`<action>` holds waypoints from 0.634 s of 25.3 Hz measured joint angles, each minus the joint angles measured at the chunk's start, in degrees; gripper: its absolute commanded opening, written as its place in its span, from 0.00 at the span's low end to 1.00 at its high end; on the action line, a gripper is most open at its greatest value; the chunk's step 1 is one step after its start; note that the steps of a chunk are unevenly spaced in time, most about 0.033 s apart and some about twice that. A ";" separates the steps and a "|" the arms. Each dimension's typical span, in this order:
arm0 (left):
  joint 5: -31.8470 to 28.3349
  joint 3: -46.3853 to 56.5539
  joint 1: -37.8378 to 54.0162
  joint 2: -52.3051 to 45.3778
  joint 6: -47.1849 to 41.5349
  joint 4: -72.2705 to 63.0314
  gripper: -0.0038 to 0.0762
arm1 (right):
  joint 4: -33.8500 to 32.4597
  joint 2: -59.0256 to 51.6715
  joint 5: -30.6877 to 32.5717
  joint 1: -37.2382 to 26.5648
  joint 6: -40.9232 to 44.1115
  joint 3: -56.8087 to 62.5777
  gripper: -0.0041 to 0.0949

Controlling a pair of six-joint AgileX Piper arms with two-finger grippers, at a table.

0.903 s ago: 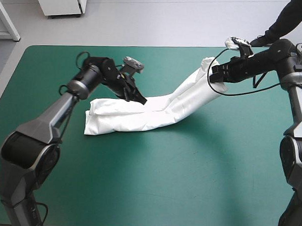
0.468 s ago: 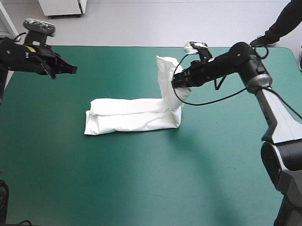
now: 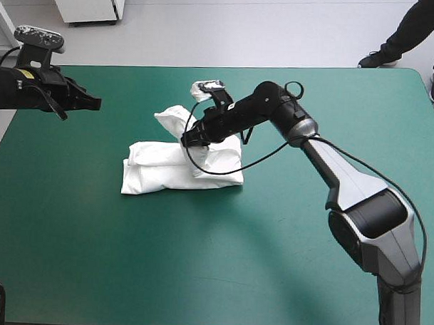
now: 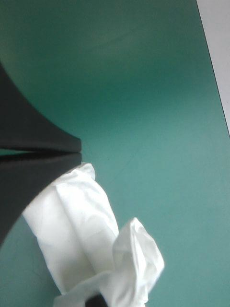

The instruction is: Fold the cloth

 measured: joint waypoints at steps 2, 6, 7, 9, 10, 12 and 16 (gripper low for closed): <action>0.06 0.00 0.00 -0.24 0.00 0.05 0.04 | 0.15 2.20 -0.13 1.70 0.00 -2.09 0.03; 0.06 0.00 0.00 -0.31 0.00 0.05 0.04 | 1.32 5.67 -0.13 3.93 -0.05 -5.17 0.03; 0.06 0.00 0.00 -0.31 0.00 0.05 0.04 | 1.83 6.33 -0.21 4.24 -0.05 -5.52 0.03; 0.06 0.00 0.00 -0.31 0.00 0.05 0.04 | 2.42 7.39 -0.48 4.64 -0.22 -5.71 0.03; 0.06 0.00 0.00 -0.37 0.00 0.05 0.04 | 2.56 7.99 -0.59 4.79 -0.36 -5.84 0.04; 0.06 0.00 0.00 -0.37 0.00 0.26 0.04 | 2.72 9.65 -0.73 5.07 -0.95 -6.11 0.13; 0.18 0.00 0.00 -0.37 0.00 0.46 0.04 | 2.80 11.17 -0.13 5.14 -2.77 -6.11 0.39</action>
